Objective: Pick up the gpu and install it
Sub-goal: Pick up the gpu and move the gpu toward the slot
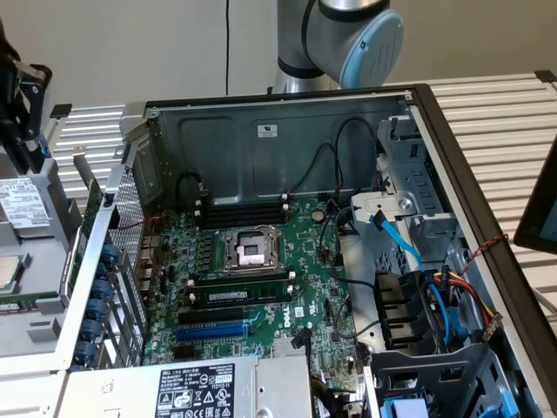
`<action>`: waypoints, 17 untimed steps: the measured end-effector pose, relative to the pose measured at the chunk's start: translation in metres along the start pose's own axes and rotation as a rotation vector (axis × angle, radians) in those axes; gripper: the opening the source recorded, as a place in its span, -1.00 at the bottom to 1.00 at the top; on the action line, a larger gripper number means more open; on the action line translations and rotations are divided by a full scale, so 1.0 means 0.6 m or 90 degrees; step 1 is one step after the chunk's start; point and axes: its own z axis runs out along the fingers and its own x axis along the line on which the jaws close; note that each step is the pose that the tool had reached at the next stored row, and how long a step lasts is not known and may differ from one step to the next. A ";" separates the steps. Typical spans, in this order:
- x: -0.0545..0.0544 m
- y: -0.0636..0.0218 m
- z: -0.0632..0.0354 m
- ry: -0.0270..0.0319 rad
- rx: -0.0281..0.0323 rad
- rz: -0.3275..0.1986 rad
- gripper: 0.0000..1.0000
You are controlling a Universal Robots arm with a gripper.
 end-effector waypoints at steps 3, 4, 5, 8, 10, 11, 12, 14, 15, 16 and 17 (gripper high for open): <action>0.001 -0.004 0.006 -0.0026 -0.0040 0.000 -0.27; 0.002 -0.006 0.007 -0.0047 -0.0046 0.000 -0.27; 0.003 -0.008 0.009 -0.0076 -0.0051 -0.001 -0.27; 0.006 -0.014 0.013 -0.0164 -0.0067 -0.001 -0.27; 0.008 -0.018 0.016 -0.0224 -0.0079 -0.002 -0.27; 0.009 -0.020 0.017 -0.0252 -0.0083 -0.002 -0.27; 0.009 -0.022 0.018 -0.0281 -0.0086 -0.003 -0.27; 0.010 -0.027 0.022 -0.0321 -0.0094 -0.003 -0.27; 0.011 -0.030 0.025 -0.0328 -0.0100 -0.003 -0.27; 0.011 -0.034 0.027 -0.0331 -0.0115 -0.003 -0.27; 0.011 -0.038 0.029 -0.0331 -0.0136 -0.003 -0.27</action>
